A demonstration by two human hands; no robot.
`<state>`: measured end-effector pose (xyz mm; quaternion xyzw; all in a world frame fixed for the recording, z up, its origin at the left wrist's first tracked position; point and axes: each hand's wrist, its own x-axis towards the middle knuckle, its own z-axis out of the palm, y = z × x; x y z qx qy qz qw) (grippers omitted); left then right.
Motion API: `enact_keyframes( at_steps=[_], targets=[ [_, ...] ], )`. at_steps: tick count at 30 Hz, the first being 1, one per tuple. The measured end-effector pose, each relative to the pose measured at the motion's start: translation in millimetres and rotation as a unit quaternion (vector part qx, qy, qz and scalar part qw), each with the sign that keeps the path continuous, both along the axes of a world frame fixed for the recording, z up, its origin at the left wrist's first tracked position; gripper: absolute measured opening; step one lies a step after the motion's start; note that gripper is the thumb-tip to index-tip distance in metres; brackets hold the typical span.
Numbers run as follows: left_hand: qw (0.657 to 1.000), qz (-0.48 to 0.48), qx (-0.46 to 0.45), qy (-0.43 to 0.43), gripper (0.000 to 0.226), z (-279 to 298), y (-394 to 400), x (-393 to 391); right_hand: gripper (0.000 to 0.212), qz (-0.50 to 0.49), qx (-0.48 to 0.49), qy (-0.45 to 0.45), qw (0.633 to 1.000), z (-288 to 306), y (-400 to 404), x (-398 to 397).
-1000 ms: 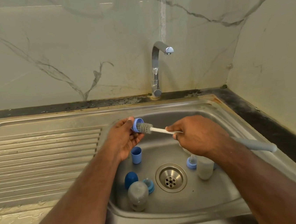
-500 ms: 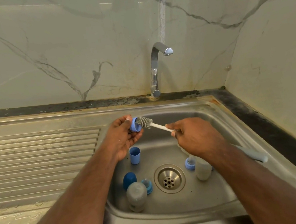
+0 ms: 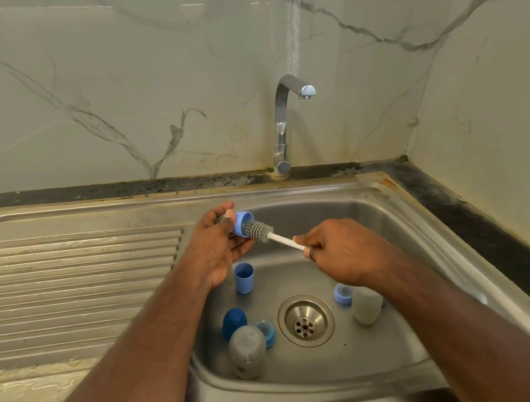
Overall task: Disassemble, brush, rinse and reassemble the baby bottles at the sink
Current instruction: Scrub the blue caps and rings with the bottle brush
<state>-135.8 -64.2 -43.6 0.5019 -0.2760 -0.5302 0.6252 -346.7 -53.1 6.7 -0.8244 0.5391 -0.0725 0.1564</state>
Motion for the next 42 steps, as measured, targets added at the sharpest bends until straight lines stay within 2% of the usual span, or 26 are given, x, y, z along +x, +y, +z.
enact_keyframes(
  at_steps=[2,4,7,9,12,15,17,19,21,23,26,31,36,40,42],
  targets=[
    [1.000,-0.001,-0.005,0.002,0.028,0,0,0,0.034,0.005,0.032,-0.037,0.999,4,1,-5],
    [1.000,-0.006,-0.009,0.015,0.028,2,-1,-1,0.034,-0.011,0.015,-0.063,0.998,4,2,-8],
    [1.000,-0.013,-0.014,0.013,0.030,2,-1,-1,0.036,-0.026,-0.030,-0.022,0.999,-2,0,-5],
    [1.000,-0.009,-0.018,0.008,0.032,2,0,0,0.036,-0.015,0.000,-0.014,1.000,-2,1,-2],
    [1.000,-0.004,-0.024,0.013,0.032,1,0,1,0.032,-0.002,0.082,-0.081,0.993,5,4,-6],
    [0.999,-0.015,-0.030,0.028,0.033,2,-1,1,0.031,-0.037,0.086,-0.159,0.983,7,5,-12],
    [0.999,-0.021,-0.035,0.033,0.032,2,-1,1,0.033,-0.031,0.051,-0.116,0.991,4,4,-9],
    [0.998,-0.021,-0.040,0.033,0.033,1,0,3,0.033,-0.019,0.065,-0.085,0.994,2,5,-5],
    [0.998,-0.017,-0.045,0.038,0.035,1,1,5,0.032,-0.012,0.128,-0.129,0.983,1,6,-6],
    [0.997,-0.017,-0.049,0.059,0.035,2,1,6,0.032,-0.024,0.182,-0.215,0.959,1,7,-10],
    [0.992,-0.030,-0.056,0.105,0.036,4,2,8,0.031,-0.052,0.204,-0.286,0.935,-2,6,-10],
    [0.986,-0.026,-0.045,0.158,0.041,3,1,12,0.035,-0.039,0.202,-0.297,0.933,-7,5,-5],
    [0.993,-0.043,0.012,0.112,0.034,0,1,10,0.036,-0.052,0.182,-0.289,0.938,-12,3,-4],
    [0.994,-0.026,0.003,0.103,0.034,0,0,6,0.036,-0.057,0.179,-0.274,0.943,-13,4,0],
    [0.995,-0.016,-0.006,0.098,0.030,-1,-2,5,0.035,-0.073,0.189,-0.296,0.934,-13,5,1]
  ],
)
